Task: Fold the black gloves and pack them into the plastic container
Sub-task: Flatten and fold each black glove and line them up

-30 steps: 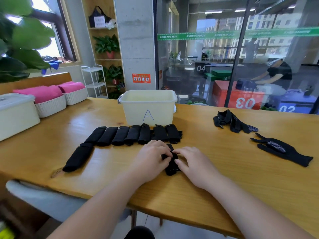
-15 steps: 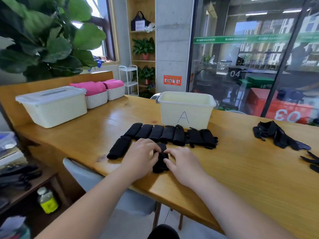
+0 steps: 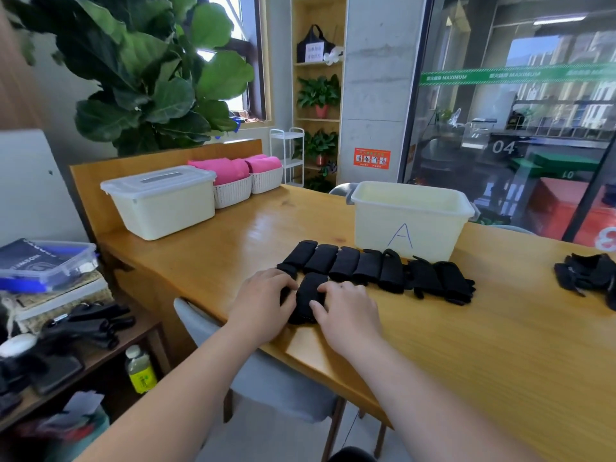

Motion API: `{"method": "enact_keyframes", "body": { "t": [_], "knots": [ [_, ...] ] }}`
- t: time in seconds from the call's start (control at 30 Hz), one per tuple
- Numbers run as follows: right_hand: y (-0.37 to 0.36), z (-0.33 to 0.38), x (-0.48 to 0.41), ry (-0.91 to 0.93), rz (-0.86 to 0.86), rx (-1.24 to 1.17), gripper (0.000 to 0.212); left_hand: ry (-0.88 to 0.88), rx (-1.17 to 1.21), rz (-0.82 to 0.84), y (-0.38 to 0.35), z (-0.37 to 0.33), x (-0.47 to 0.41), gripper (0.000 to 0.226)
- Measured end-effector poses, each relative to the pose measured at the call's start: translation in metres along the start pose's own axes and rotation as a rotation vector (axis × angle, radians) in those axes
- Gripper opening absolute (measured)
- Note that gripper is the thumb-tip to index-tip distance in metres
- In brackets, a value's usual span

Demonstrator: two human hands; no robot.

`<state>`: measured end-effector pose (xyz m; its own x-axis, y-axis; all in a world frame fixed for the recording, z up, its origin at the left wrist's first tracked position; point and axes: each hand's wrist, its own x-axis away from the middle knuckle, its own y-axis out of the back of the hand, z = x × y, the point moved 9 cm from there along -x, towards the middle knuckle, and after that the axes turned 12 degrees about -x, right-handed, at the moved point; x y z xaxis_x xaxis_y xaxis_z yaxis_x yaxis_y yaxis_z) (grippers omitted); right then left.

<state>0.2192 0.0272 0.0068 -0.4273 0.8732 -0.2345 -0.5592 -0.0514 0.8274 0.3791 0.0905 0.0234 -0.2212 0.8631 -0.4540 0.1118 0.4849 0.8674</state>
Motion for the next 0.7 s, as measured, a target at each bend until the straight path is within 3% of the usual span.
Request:
{"method": "enact_keyframes", "body": {
  "t": [0.33,0.7],
  "knots": [
    [0.003,0.007,-0.005,-0.012,-0.019,-0.054,0.042,-0.008,-0.004,0.01,0.01,-0.009,-0.004,0.023],
    [0.073,-0.078,0.009,-0.048,-0.047,-0.044,0.043,-0.164,0.046,0.064,-0.013,-0.109,-0.019,0.03]
  ]
}}
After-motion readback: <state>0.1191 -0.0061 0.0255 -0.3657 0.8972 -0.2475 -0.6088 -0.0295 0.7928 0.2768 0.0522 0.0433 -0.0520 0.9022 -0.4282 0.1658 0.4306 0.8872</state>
